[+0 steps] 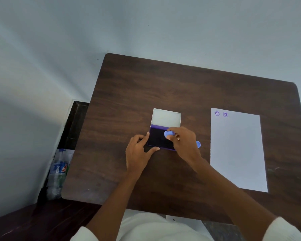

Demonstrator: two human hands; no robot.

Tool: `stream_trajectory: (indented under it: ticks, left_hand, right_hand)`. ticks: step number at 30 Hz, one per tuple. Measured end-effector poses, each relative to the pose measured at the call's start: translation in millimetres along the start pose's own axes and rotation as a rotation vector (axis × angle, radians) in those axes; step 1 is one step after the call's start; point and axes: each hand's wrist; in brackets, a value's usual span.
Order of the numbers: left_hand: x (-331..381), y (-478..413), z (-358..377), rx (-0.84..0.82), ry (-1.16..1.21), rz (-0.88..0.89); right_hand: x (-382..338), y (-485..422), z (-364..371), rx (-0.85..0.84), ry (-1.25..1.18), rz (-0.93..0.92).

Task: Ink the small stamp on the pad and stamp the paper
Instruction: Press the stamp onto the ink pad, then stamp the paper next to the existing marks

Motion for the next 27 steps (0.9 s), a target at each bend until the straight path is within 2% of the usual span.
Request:
stream_trajectory:
  ticks: [3,7,10,13,17,20,22,24,27]
  left_hand:
    - [-0.4,0.0,-2.0,-0.008,0.009,0.009]
    - [4.5,7.1,-4.7,-0.066,0.08,-0.067]
    - [16.8,19.3,-9.2,0.07,0.097,-0.169]
    - [41.6,30.1,-6.5,0.245,-0.069,-0.067]
    - [85.5,35.7,20.2,0.301,-0.049,0.166]
    - [123.6,33.6,50.6,0.239,0.06,0.346]
    - [147.2,29.4,71.5,0.151,0.13,0.426]
    - [165.0,24.0,90.1,0.053,0.181,0.447]
    - [180.1,15.9,110.6,-0.047,0.238,0.429]
  right_hand:
    - [7.4,18.4,-23.0,0.041,-0.324,0.217]
    - [17.3,38.1,-62.5,-0.188,-1.004,0.48]
    - [27.6,47.3,-90.2,-0.25,-1.309,0.554]
    - [45.6,51.1,-112.4,-0.228,-1.381,0.55]
    - [73.9,45.1,-136.5,-0.229,-1.467,0.549]
    - [97.2,36.8,-150.9,-0.21,-1.433,0.521]
    - [112.9,28.7,-161.4,-0.145,-1.286,0.484]
    - [126.9,18.4,-171.6,-0.08,-1.069,0.44]
    - [144.7,2.6,-184.7,-0.093,-1.002,0.424]
Point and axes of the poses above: each hand's wrist, its own y-axis away from the middle knuckle, its own z-axis out of the palm, x = y × z, and after that the axes turned 13 degrees about z, right-handed
